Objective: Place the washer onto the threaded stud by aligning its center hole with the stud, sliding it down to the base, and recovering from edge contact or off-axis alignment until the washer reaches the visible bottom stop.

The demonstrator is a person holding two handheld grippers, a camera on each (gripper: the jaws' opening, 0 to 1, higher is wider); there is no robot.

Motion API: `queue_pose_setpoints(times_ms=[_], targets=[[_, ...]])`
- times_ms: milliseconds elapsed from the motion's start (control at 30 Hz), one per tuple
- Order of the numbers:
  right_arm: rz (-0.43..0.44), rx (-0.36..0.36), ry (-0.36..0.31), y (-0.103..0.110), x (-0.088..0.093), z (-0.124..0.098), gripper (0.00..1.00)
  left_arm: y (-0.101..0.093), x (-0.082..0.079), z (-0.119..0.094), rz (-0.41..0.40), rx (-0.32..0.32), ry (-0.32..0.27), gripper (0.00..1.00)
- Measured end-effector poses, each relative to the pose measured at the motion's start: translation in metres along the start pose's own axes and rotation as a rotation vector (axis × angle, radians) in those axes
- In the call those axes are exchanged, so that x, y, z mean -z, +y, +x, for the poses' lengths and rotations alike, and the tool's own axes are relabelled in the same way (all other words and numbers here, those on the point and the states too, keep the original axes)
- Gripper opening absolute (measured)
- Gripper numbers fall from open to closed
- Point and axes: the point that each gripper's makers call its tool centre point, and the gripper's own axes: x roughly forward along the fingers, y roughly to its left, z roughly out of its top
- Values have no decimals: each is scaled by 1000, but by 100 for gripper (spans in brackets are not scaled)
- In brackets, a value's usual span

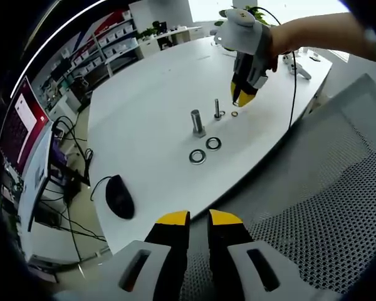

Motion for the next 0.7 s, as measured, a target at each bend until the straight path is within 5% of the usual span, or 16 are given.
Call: queue_pose_setpoints(times_ms=[700], targets=[[-39, 46, -2, -15, -32, 0, 14, 0, -1, 0, -2, 0, -5, 9]])
